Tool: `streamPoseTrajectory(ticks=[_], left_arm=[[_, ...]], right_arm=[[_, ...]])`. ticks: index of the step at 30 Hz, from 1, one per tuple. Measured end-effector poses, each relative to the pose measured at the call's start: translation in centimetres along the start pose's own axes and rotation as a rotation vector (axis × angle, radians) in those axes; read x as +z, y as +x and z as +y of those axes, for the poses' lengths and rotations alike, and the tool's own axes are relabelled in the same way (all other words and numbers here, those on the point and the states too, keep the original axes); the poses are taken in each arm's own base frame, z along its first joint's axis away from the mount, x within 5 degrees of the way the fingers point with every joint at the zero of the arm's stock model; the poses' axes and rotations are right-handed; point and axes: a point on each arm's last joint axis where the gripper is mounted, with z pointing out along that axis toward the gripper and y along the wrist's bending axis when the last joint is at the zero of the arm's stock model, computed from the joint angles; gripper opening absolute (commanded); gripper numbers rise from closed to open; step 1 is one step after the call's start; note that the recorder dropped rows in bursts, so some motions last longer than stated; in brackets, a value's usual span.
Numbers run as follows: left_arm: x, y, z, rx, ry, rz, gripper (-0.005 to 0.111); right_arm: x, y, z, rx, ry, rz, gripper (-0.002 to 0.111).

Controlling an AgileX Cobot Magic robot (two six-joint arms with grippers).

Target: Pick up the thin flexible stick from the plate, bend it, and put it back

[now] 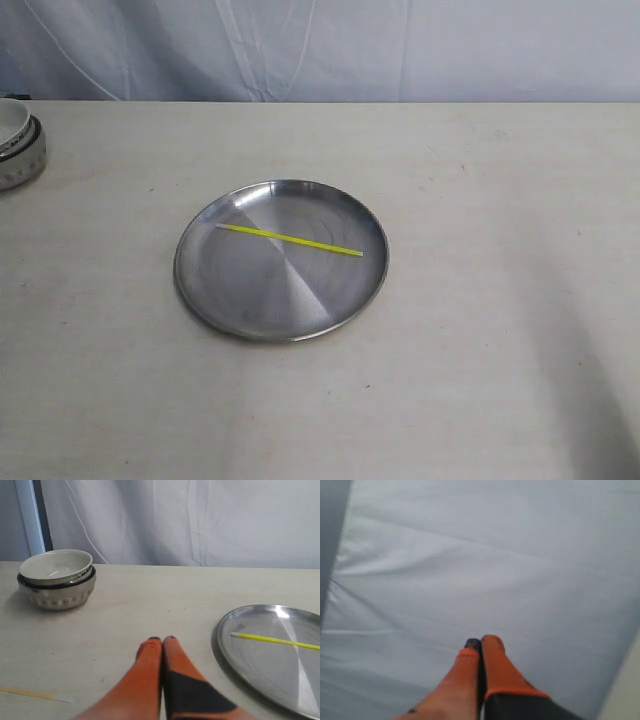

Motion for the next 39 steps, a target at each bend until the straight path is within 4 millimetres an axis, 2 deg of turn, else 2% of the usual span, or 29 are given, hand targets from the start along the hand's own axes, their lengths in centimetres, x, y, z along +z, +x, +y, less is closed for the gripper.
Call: streamPoseTrajectory(ticks=[4,7,10,12,15,18,23,26,28,31,35,36,39], left_arm=[[0.0,0.0,0.0,0.0,0.0,0.0,0.0],[0.0,0.0,0.0,0.0,0.0,0.0,0.0],[0.0,0.0,0.0,0.0,0.0,0.0,0.0],[0.0,0.0,0.0,0.0,0.0,0.0,0.0],[0.0,0.0,0.0,0.0,0.0,0.0,0.0],[0.0,0.0,0.0,0.0,0.0,0.0,0.0],[0.0,0.0,0.0,0.0,0.0,0.0,0.0],[0.0,0.0,0.0,0.0,0.0,0.0,0.0],[0.0,0.0,0.0,0.0,0.0,0.0,0.0],[0.0,0.0,0.0,0.0,0.0,0.0,0.0],[0.0,0.0,0.0,0.0,0.0,0.0,0.0],[0.0,0.0,0.0,0.0,0.0,0.0,0.0],[0.0,0.0,0.0,0.0,0.0,0.0,0.0]], right_arm=[[0.1,1.6,-0.6,-0.073,0.164,0.207,-0.001],[1.1,1.8,0.6,-0.255,0.256,0.324,-0.001],[3.5,1.8,2.8,-0.507,0.324,0.451,-0.001],[6.3,1.7,5.1,-0.697,0.345,0.564,-0.001],[11.0,2.2,7.3,-0.932,0.358,0.764,-0.001],[16.5,3.3,8.2,-1.107,0.315,0.962,0.003],[24.6,5.7,8.7,-1.255,0.155,1.154,0.037],[28.4,8.6,8.2,-1.305,0.067,1.287,0.042],[30.0,11.1,7.6,-1.33,0.023,1.378,0.042],[31.3,16.0,5.7,-1.381,-0.031,1.524,0.042],[31.2,21.9,3.2,-1.55,-0.096,1.684,0.042],[30.8,23.7,2.2,-1.615,-0.111,1.739,0.042],[29.4,27.3,0.0,-1.744,-0.144,1.859,0.042]])
